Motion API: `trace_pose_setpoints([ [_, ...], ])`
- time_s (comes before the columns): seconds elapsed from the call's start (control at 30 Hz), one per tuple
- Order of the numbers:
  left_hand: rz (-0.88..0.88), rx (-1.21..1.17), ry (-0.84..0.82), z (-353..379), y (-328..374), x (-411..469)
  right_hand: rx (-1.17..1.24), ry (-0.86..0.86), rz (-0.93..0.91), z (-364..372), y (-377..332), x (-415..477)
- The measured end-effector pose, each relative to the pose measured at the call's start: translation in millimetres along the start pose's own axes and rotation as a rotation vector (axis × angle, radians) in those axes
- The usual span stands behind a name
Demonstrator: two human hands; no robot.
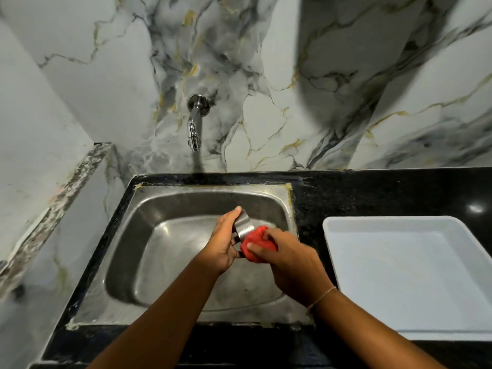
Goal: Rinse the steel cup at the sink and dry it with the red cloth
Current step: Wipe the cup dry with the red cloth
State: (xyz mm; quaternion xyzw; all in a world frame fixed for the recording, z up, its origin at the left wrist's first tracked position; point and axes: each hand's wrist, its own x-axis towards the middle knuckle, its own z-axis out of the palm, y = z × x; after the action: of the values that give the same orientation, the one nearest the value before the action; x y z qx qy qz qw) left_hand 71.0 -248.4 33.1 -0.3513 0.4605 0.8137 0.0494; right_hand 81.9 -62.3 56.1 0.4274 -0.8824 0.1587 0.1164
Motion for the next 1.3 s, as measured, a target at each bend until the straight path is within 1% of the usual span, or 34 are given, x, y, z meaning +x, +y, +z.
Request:
trace_pose_setpoints([
  [0.1,-0.039,-0.082,-0.033,-5.3,2.2,-0.4,-0.01,-0.022,-0.018,9.9,-1.5,-13.9],
  [0.17,-0.048,-0.156,-0.097,-8.0,4.9,-2.4,-0.014,-0.024,0.059,17.6,0.6,-21.5],
  [0.23,-0.047,-0.254,-0.177,-10.3,8.0,-3.5,-0.011,0.005,0.152,22.5,5.6,-22.9],
  [0.3,-0.032,-0.336,-0.223,-9.3,12.2,-8.9,-0.005,0.033,0.207,21.8,6.0,-22.7],
  [0.4,0.0,-0.329,-0.189,-12.8,15.4,-7.0,0.064,0.093,0.233,15.3,3.5,-24.9],
  [0.47,-0.019,-0.276,-0.166,-16.4,15.6,-6.1,0.24,0.125,0.306,8.1,2.6,-25.0],
  [0.5,-0.034,-0.249,-0.158,-18.0,15.1,-5.5,0.373,0.155,0.366,5.9,4.6,-25.4],
  [0.6,-0.03,-0.134,-0.098,-21.2,12.3,-5.1,0.837,0.312,0.624,-3.5,24.7,-16.9],
  [0.63,-0.019,-0.108,-0.092,-20.9,10.5,-5.9,0.962,0.328,0.711,-7.7,34.0,-10.5],
  [0.67,-0.007,-0.087,-0.09,-19.2,7.9,-7.7,1.077,0.308,0.775,-11.6,42.3,-3.0],
  [0.73,0.011,-0.058,-0.107,-13.2,2.0,-9.0,1.246,0.212,0.834,-14.4,49.5,13.2],
  [0.8,0.038,-0.043,-0.102,-5.4,-2.9,-11.0,1.286,0.15,0.857,-9.3,46.9,21.1],
  [0.9,0.083,-0.072,-0.044,-1.9,-9.3,-9.1,1.314,0.176,0.929,-2.4,35.5,9.1],
  [1.0,0.133,-0.118,0.074,0.0,-12.7,-5.0,1.368,0.233,0.977,3.3,15.5,-14.5],
  [1.1,0.181,-0.097,0.188,8.1,-11.8,-2.8,1.331,0.226,0.998,12.7,-3.8,-29.3],
  [1.2,0.224,-0.048,0.227,19.3,-14.9,-3.4,1.341,0.237,1.056,15.5,-3.6,-36.2],
  [1.3,0.195,-0.055,0.195,30.3,-26.8,-3.4,1.324,0.219,1.022,2.9,10.4,-48.6],
])
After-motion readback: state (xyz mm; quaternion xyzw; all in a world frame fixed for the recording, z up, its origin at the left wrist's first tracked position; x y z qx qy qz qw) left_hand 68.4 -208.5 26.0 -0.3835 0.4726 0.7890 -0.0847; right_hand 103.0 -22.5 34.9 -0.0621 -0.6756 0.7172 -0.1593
